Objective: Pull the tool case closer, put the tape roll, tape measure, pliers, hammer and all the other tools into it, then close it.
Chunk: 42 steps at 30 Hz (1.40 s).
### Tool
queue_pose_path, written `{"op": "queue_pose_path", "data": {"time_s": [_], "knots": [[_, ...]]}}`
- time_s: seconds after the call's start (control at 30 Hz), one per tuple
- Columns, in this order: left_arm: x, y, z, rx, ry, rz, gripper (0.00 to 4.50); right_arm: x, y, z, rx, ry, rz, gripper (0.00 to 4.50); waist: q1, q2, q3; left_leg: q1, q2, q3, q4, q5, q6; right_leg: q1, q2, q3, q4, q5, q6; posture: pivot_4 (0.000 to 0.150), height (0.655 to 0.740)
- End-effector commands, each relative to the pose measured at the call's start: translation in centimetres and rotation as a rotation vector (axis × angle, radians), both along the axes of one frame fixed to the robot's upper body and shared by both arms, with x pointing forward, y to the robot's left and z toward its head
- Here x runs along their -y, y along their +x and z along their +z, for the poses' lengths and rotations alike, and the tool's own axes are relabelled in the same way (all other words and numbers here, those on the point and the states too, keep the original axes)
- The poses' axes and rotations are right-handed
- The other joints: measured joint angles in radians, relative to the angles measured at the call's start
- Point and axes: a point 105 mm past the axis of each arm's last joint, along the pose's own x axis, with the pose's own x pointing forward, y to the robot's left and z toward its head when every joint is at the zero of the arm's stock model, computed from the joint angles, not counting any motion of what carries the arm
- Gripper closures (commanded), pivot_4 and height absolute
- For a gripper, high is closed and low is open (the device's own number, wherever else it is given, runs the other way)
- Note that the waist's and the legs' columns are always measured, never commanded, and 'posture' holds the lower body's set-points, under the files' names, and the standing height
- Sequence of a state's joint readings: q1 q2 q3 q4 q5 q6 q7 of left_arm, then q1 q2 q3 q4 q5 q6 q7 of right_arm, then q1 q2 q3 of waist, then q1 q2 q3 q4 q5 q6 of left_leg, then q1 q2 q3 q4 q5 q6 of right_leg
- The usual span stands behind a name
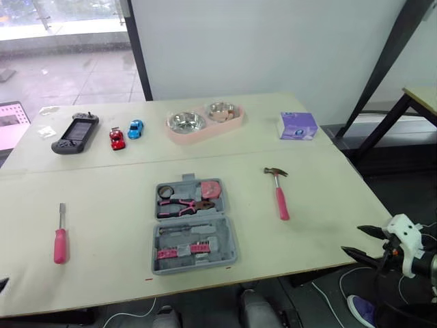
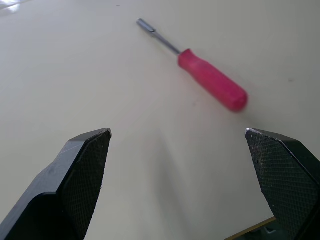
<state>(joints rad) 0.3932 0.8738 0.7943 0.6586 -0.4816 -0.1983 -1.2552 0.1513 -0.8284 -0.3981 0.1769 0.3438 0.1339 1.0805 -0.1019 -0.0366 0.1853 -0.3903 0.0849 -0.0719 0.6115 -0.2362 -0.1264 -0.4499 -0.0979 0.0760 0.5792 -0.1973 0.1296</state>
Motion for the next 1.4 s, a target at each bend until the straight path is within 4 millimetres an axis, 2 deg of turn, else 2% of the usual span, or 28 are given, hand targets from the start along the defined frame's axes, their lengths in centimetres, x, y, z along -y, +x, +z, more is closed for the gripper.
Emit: {"op": "queue_pose_path", "data": {"time_s": [0.03,0.1,0.17,0.27,0.37,0.43,0.6,0.73,0.87,1.0,1.1,1.33,1.4], "knots": [[4.0,2.4,1.0,0.082,-0.040,-0.127,0.00,-2.7,0.8,2.5,0.067,0.081,0.023,0.06,0.006,-0.001,0.000,0.000,0.000,0.000,0.000,0.000,0.000,0.000,0.000,0.000,0.000,0.000,0.000,0.150,0.7387],[8.6,4.0,0.9,0.109,-0.118,-0.267,0.00,-5.4,1.5,2.6,0.047,0.101,-0.003,0.06,0.008,-0.003,-0.001,0.000,0.000,0.000,0.000,0.000,0.000,0.000,0.000,0.000,0.001,0.001,0.000,0.150,0.7387],[11.7,4.9,1.3,0.132,-0.168,-0.350,0.00,-6.4,2.6,2.2,0.031,0.092,-0.114,0.06,0.013,-0.004,-0.001,0.000,0.000,0.000,0.001,0.000,0.000,0.001,0.000,0.000,0.001,0.001,-0.001,0.150,0.7387],[15.7,5.9,2.4,0.168,-0.223,-0.459,0.00,-7.9,4.7,1.6,0.052,0.050,-0.300,0.06,0.018,-0.006,-0.003,0.000,0.000,0.000,0.003,0.000,0.000,0.000,0.001,0.000,0.001,0.004,-0.005,0.150,0.7387],[17.9,6.3,3.4,0.184,-0.261,-0.523,0.00,-8.4,6.2,1.7,0.077,0.047,-0.446,0.06,0.024,-0.005,-0.002,0.000,0.000,0.000,0.003,0.000,0.001,0.000,0.001,0.001,-0.001,0.006,-0.009,0.150,0.7387],[19.3,6.3,4.1,0.183,-0.284,-0.575,0.00,-8.7,7.5,2.0,0.107,0.053,-0.536,0.06,0.025,-0.004,-0.002,-0.001,0.000,0.000,0.003,0.002,0.003,0.000,0.001,0.001,-0.001,0.006,-0.009,0.150,0.7387],[21.2,6.7,6.0,0.205,-0.288,-0.663,0.00,-9.2,11.4,2.1,0.129,0.059,-0.687,0.06,0.028,-0.004,-0.002,-0.001,0.000,0.000,0.003,0.003,0.004,0.000,0.001,0.001,0.000,0.007,-0.009,0.150,0.7387],[22.4,6.9,6.3,0.202,-0.264,-0.722,0.00,-10.9,14.6,1.4,0.095,0.076,-0.723,0.06,0.028,-0.003,-0.001,-0.001,-0.001,0.000,0.003,0.003,0.004,0.001,0.001,0.001,0.000,0.008,-0.012,0.150,0.7387],[23.4,6.8,6.7,0.202,-0.251,-0.767,0.00,-12.1,16.1,0.1,0.055,0.053,-0.716,0.06,0.028,-0.003,-0.001,-0.001,-0.001,-0.002,0.002,0.002,0.006,0.001,0.003,0.001,0.003,0.009,-0.013,0.150,0.7387],[24.2,6.7,7.5,0.224,-0.234,-0.792,0.00,-12.3,16.8,-1.8,-0.012,0.007,-0.729,0.06,0.031,-0.002,-0.001,-0.001,-0.001,-0.004,0.001,0.000,0.010,0.001,0.004,0.001,0.007,0.010,-0.011,0.150,0.7387],[24.3,6.7,7.4,0.222,-0.224,-0.791,0.00,-11.9,17.1,-2.4,-0.030,0.018,-0.753,0.92,0.028,-0.001,-0.001,0.000,0.000,-0.004,0.002,-0.001,0.012,0.002,0.005,0.001,0.007,0.010,-0.011,0.150,0.7387],[24.0,6.5,7.0,0.214,-0.211,-0.778,0.00,-11.4,17.5,-2.7,-0.045,0.031,-0.757,4.42,0.031,-0.001,-0.001,0.002,-0.001,-0.008,0.004,-0.001,0.012,0.008,0.006,0.001,0.006,0.008,-0.008,0.150,0.7387],[24.0,6.5,7.0,0.214,-0.211,-0.774,0.00,-11.4,17.5,-2.7,-0.045,0.033,-0.755,4.47,0.030,-0.001,-0.001,0.002,-0.001,-0.008,0.004,-0.001,0.012,0.008,0.006,0.001,0.006,0.008,-0.008,0.150,0.7387]]}}
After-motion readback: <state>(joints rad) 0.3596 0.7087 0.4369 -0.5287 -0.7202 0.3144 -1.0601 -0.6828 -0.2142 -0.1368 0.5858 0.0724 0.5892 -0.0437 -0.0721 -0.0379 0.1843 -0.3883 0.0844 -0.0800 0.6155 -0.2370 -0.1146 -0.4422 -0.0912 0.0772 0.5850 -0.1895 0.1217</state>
